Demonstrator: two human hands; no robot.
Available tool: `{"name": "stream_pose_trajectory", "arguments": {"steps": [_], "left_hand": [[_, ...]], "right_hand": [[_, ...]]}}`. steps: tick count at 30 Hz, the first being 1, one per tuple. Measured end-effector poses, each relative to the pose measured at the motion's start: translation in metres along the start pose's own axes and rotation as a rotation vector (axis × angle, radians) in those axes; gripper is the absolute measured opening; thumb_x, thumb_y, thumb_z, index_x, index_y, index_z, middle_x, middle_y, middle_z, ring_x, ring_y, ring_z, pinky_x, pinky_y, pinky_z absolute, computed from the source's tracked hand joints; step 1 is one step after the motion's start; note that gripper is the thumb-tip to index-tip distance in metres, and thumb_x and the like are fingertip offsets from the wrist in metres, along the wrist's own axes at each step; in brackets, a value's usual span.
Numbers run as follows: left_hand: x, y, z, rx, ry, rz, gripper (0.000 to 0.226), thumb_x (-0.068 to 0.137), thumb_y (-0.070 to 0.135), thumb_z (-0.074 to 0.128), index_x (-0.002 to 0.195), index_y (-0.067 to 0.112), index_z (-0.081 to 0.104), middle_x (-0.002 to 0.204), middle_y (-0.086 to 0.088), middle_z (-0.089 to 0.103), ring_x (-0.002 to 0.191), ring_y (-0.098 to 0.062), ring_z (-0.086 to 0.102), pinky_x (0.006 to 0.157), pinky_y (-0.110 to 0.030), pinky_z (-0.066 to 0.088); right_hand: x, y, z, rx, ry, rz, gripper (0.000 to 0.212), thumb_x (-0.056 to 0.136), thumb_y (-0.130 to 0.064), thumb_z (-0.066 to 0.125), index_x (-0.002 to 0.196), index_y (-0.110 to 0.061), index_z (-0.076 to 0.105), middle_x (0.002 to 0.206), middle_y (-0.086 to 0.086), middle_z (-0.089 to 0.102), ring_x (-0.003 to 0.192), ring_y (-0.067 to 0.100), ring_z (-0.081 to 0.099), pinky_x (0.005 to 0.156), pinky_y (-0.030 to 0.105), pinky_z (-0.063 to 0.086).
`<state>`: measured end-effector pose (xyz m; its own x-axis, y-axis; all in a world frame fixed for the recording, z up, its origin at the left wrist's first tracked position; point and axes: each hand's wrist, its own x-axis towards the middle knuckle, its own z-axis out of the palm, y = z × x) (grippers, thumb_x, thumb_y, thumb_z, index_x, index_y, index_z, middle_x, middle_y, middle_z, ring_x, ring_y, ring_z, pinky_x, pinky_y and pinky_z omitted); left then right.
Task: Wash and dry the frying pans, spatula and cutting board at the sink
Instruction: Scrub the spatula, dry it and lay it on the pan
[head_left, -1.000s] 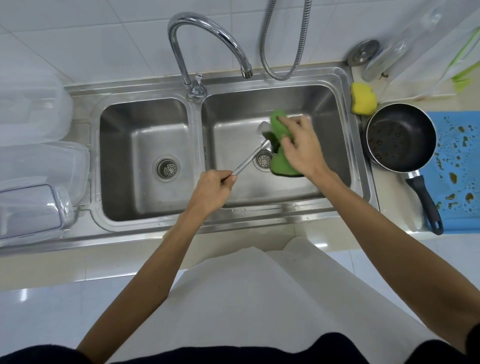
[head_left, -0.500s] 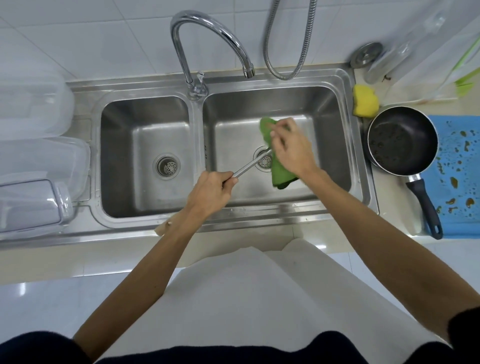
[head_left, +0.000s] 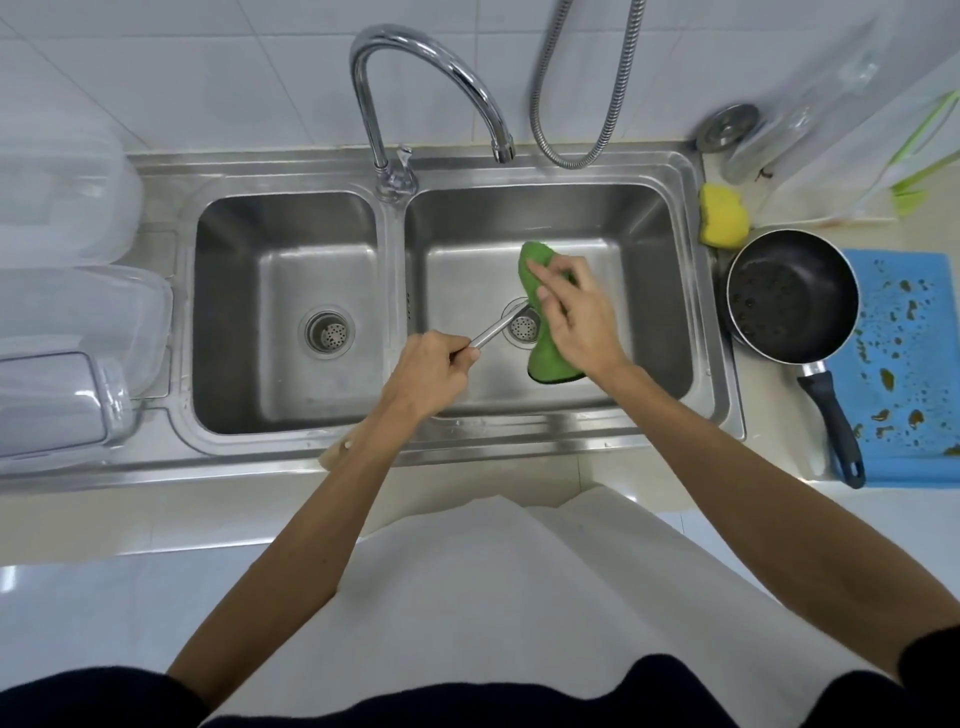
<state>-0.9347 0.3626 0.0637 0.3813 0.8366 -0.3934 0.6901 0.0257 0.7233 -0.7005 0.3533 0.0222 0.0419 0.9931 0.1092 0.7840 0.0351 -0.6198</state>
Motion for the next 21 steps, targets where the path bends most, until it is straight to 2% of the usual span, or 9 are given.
{"name": "stream_pose_trajectory", "arguments": {"steps": [2,4,5,8,9,12,15,17,21], "left_hand": [[-0.004,0.002,0.003,-0.034,-0.013,-0.011,0.046,0.099,0.018,0.057,0.054,0.016,0.047,0.050,-0.002,0.038,0.052,-0.018,0.034,0.055,-0.029,0.033],[-0.006,0.003,0.008,-0.077,-0.019,-0.023,0.046,0.098,0.017,0.058,0.054,0.013,0.046,0.051,0.000,0.035,0.052,-0.017,0.031,0.054,-0.028,0.030],[-0.006,0.003,0.009,-0.112,-0.017,-0.032,0.046,0.098,0.017,0.058,0.055,0.011,0.045,0.050,0.002,0.033,0.052,-0.016,0.030,0.054,-0.028,0.028],[-0.004,0.002,0.007,-0.194,-0.001,-0.051,0.045,0.098,0.016,0.059,0.057,0.004,0.044,0.049,0.007,0.029,0.050,-0.012,0.027,0.055,-0.027,0.026],[-0.005,0.001,0.007,-0.202,-0.004,-0.039,0.045,0.098,0.016,0.059,0.057,0.004,0.044,0.049,0.008,0.028,0.050,-0.011,0.026,0.054,-0.027,0.025],[-0.010,0.000,0.008,-0.244,-0.015,-0.016,0.048,0.098,0.016,0.059,0.055,0.012,0.039,0.051,0.009,0.025,0.051,-0.011,0.024,0.053,-0.028,0.021],[-0.008,-0.004,0.008,-0.302,0.007,-0.016,0.043,0.098,0.017,0.060,0.061,-0.001,0.047,0.055,-0.001,0.029,0.054,-0.014,0.026,0.055,-0.029,0.022],[-0.006,-0.008,0.006,-0.291,0.029,-0.010,0.039,0.098,0.019,0.059,0.071,-0.009,0.055,0.057,-0.003,0.031,0.055,-0.014,0.028,0.056,-0.028,0.024],[-0.013,-0.021,0.002,-0.224,0.005,0.043,0.033,0.099,0.019,0.059,0.082,-0.008,0.064,0.059,-0.004,0.035,0.057,-0.013,0.031,0.057,-0.029,0.026]], "right_hand": [[0.003,0.008,-0.001,0.010,0.048,0.184,0.044,0.104,-0.033,0.038,0.138,-0.016,0.061,0.124,0.007,0.053,0.104,0.023,0.059,0.086,0.044,0.053],[-0.001,0.005,0.000,0.003,0.123,0.375,0.048,0.103,-0.036,0.034,0.140,-0.016,0.059,0.125,0.009,0.051,0.103,0.024,0.058,0.085,0.045,0.053],[-0.006,-0.003,0.004,-0.012,0.142,0.376,0.047,0.104,-0.035,0.034,0.140,-0.016,0.057,0.125,0.010,0.050,0.104,0.024,0.057,0.084,0.042,0.053],[-0.018,-0.013,0.009,-0.070,0.124,0.207,0.043,0.106,-0.030,0.036,0.146,-0.018,0.049,0.128,0.010,0.046,0.105,0.024,0.054,0.079,0.036,0.052],[-0.015,-0.008,0.005,-0.066,0.108,0.211,0.045,0.106,-0.032,0.034,0.146,-0.017,0.049,0.128,0.011,0.046,0.104,0.024,0.055,0.080,0.038,0.053],[-0.006,0.007,-0.009,0.030,0.156,0.394,0.053,0.104,-0.040,0.028,0.141,-0.014,0.055,0.124,0.011,0.047,0.101,0.025,0.058,0.086,0.047,0.053],[-0.010,-0.013,-0.008,0.016,0.209,0.320,0.044,0.106,-0.030,0.034,0.139,-0.013,0.057,0.125,0.011,0.046,0.104,0.023,0.056,0.085,0.037,0.051],[-0.012,-0.017,-0.006,-0.004,0.165,0.229,0.041,0.106,-0.025,0.038,0.140,-0.010,0.056,0.126,0.013,0.047,0.105,0.020,0.054,0.085,0.030,0.047],[0.007,0.007,-0.025,-0.011,-0.007,0.262,0.050,0.102,-0.032,0.037,0.141,-0.006,0.056,0.123,0.015,0.050,0.105,0.026,0.056,0.094,0.042,0.048]]}}
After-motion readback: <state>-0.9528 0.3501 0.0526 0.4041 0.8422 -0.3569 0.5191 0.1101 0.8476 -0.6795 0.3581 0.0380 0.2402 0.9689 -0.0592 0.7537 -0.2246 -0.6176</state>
